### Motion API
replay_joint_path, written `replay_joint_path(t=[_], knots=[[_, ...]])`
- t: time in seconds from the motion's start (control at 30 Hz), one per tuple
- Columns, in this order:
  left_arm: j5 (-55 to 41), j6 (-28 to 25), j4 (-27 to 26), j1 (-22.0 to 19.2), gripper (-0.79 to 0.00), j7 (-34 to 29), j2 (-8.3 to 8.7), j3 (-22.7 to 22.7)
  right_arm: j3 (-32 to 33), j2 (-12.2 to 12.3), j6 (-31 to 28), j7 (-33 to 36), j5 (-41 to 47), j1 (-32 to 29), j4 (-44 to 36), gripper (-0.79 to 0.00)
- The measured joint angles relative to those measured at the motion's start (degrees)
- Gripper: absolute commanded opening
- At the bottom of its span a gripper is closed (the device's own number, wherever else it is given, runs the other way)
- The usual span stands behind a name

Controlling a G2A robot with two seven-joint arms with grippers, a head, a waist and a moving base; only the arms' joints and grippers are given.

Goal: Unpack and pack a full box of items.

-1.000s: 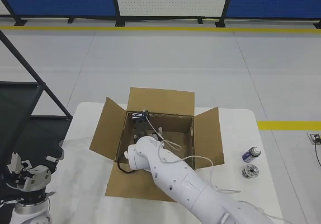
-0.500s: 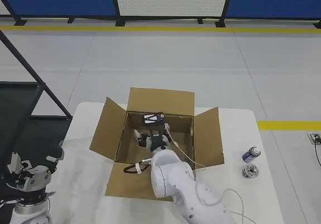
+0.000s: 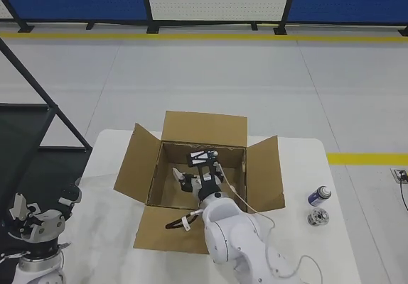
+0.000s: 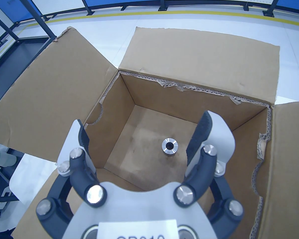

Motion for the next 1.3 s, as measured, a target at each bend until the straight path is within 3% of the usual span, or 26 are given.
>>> replay_joint_path(t=[0.13, 0.23, 0.47, 0.6, 0.77, 0.87, 1.03, 1.17, 1.3], knots=[[0.0, 0.0, 0.0, 0.0, 0.000, 0.0, 0.00, 0.0, 1.5, 0.2, -1.9, -0.7, 1.6, -1.2, -2.0, 0.000], [0.0, 0.0, 0.0, 0.0, 0.000, 0.0, 0.00, 0.0, 5.3, 1.2, -5.4, -1.8, 0.4, -5.1, -8.6, 0.000], [0.0, 0.0, 0.0, 0.0, 0.000, 0.0, 0.00, 0.0, 19.6, 4.3, -12.0, -3.0, -2.6, -22.9, -32.0, 0.000], [0.0, 0.0, 0.0, 0.0, 0.000, 0.0, 0.00, 0.0, 28.5, 5.2, -12.8, -6.3, -2.4, -32.9, -40.8, 0.000], [0.0, 0.0, 0.0, 0.0, 0.000, 0.0, 0.00, 0.0, 38.9, 5.5, -10.3, -13.7, -0.7, -42.0, -41.0, 0.000], [0.0, 0.0, 0.0, 0.0, 0.000, 0.0, 0.00, 0.0, 44.7, 5.5, -7.9, -13.9, 3.5, -46.4, -40.9, 0.000], [0.0, 0.0, 0.0, 0.0, 0.000, 0.0, 0.00, 0.0, 52.1, 6.2, -11.2, -3.8, 8.5, -47.1, -34.6, 0.000], [0.0, 0.0, 0.0, 0.0, 0.000, 0.0, 0.00, 0.0, 54.3, 7.2, -15.5, 7.4, 8.1, -42.3, -27.2, 0.000], [0.0, 0.0, 0.0, 0.0, 0.000, 0.0, 0.00, 0.0, 54.0, 7.7, -17.3, 12.5, 7.4, -37.7, -21.2, 0.000]])
